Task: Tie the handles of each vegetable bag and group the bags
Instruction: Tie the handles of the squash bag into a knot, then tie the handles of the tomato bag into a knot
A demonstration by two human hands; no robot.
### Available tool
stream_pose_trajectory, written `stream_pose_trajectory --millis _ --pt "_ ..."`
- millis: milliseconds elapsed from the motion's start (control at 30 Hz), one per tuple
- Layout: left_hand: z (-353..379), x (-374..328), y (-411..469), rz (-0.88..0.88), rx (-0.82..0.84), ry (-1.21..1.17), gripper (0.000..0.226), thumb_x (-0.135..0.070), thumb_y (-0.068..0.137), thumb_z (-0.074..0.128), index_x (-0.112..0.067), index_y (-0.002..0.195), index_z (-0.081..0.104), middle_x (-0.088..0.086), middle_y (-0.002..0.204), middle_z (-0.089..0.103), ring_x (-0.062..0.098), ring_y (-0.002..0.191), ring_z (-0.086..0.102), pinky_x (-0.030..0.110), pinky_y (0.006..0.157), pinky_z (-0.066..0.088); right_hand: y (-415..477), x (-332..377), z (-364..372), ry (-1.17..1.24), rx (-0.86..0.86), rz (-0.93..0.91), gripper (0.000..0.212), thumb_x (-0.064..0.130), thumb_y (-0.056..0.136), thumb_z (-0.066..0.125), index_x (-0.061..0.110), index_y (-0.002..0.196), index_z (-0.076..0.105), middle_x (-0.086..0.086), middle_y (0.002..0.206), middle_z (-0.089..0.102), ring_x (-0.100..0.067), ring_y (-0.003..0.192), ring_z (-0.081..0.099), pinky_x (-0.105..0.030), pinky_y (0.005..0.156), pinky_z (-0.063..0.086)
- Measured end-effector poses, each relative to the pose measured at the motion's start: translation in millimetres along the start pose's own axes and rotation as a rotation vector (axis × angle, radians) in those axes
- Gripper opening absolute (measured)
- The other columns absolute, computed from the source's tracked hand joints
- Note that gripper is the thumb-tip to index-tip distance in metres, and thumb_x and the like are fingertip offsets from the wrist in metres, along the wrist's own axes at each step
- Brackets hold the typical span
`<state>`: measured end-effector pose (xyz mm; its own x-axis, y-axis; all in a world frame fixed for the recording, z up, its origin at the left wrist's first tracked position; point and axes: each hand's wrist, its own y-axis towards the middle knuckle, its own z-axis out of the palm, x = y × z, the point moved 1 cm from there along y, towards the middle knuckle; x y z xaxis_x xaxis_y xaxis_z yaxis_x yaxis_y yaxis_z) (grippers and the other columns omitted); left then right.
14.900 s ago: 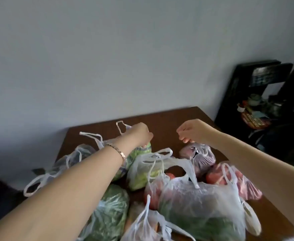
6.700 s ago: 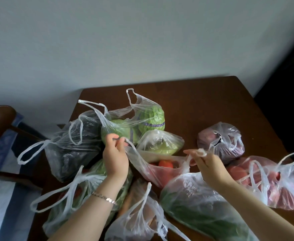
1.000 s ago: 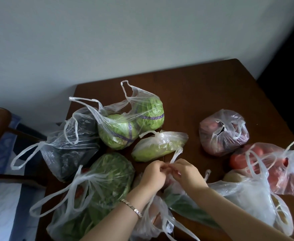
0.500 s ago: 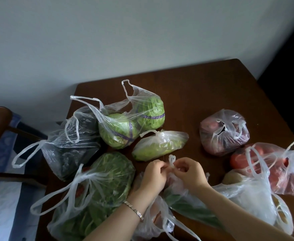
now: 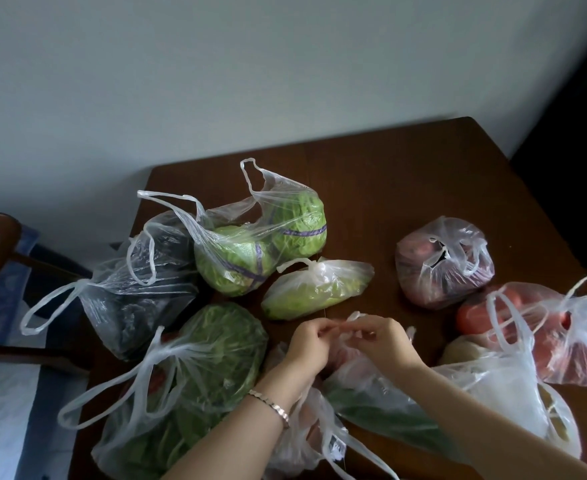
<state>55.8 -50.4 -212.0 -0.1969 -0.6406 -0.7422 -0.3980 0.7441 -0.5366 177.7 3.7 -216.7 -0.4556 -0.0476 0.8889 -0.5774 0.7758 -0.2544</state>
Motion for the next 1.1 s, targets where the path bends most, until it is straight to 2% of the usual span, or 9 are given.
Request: stream_pose_trajectory --millis 67,167,233,400,600,700,800,967,1100 --pt "-1.4 -1.9 0.6 -0.086 0.002 -0.035 0.017 -0.012 0.090 0.056 -0.003 0.099 0.067 0.012 0.095 0.068 0.020 0.091 0.059 0.026 0.085 0.043 -2.1 1.1 3.7 -0.175 -0.025 -0.143 0.024 0.004 0.074 0.071 0.025 0.082 0.076 0.011 0.072 0.062 -0.003 0.069 0.052 -0.007 0.068 0.038" --pt "-3.8 0.3 0.0 -0.168 0.025 -0.135 0.016 -0.006 0.089 0.057 0.000 0.100 0.066 0.008 0.087 0.061 0.015 0.081 0.056 0.020 0.075 0.046 -3.1 -3.5 6.3 -0.318 -0.079 -0.244 0.006 0.011 0.076 0.068 0.014 0.076 0.073 0.002 0.081 0.066 -0.013 0.075 0.061 -0.007 0.069 0.039" --pt "-4.5 3.4 -1.0 -0.153 -0.008 -0.119 0.020 -0.009 0.087 0.060 0.002 0.102 0.067 0.009 0.086 0.063 0.015 0.077 0.058 0.019 0.067 0.047 -1.1 -3.5 8.6 -0.460 -0.116 -0.291 0.008 0.022 0.071 0.067 0.015 0.068 0.068 0.000 0.080 0.063 -0.016 0.072 0.061 -0.018 0.064 0.044" --pt "-5.9 5.0 2.3 -0.138 -0.113 -0.141 0.017 -0.011 0.086 0.063 0.003 0.092 0.069 0.007 0.073 0.066 0.016 0.071 0.058 0.025 0.071 0.045 2.7 -4.0 8.9 -0.627 -0.082 -0.356 0.021 0.037 0.074 0.053 0.020 0.064 0.061 0.001 0.077 0.058 -0.011 0.078 0.035 -0.026 0.064 0.038" --pt "-6.7 6.5 12.5 -0.070 -0.139 -0.088 0.012 -0.011 0.086 0.060 -0.009 0.075 0.066 0.004 0.076 0.065 0.018 0.079 0.058 0.029 0.077 0.047 1.2 -1.9 -1.7 -0.558 0.083 -0.246 0.021 0.031 0.089 0.052 0.014 0.090 0.063 0.002 0.097 0.053 -0.010 0.095 0.035 -0.022 0.082 0.021" --pt "-8.9 4.1 9.5 0.029 0.092 -0.044 0.012 -0.014 0.087 0.058 -0.020 0.077 0.058 -0.003 0.079 0.063 0.013 0.082 0.058 0.021 0.074 0.045 1.3 -0.6 -13.8 -0.473 0.017 -0.104 0.016 0.029 0.087 0.057 0.016 0.091 0.065 0.008 0.086 0.049 -0.011 0.090 0.044 -0.026 0.080 0.028" --pt "-11.2 6.4 6.7 0.179 0.268 0.258 0.020 -0.012 0.081 0.062 -0.027 0.092 0.056 -0.005 0.097 0.066 0.009 0.095 0.061 0.022 0.085 0.047 2.4 3.1 -25.0 -0.344 0.082 0.077 0.013 0.024 0.084 0.062 0.014 0.089 0.067 0.001 0.085 0.055 -0.019 0.087 0.054 -0.034 0.082 0.043" --pt "-16.5 -1.4 7.1 0.306 -0.054 0.412 0.010 -0.015 0.089 0.056 -0.009 0.085 0.064 0.005 0.089 0.070 0.015 0.083 0.061 0.023 0.073 0.044 -10.2 16.1 -55.6 -0.305 0.114 0.074 0.015 0.027 0.085 0.062 0.014 0.089 0.067 0.007 0.079 0.061 -0.009 0.075 0.058 -0.013 0.064 0.043" --pt "-22.7 -2.3 11.4 0.281 -0.251 0.380 0.006 -0.012 0.088 0.057 -0.007 0.086 0.060 0.002 0.084 0.062 0.016 0.079 0.056 0.023 0.069 0.037 -23.3 16.3 -81.6 -0.373 0.153 0.083 0.022 0.041 0.081 0.063 0.023 0.093 0.064 0.009 0.087 0.064 -0.002 0.079 0.059 -0.015 0.072 0.048"
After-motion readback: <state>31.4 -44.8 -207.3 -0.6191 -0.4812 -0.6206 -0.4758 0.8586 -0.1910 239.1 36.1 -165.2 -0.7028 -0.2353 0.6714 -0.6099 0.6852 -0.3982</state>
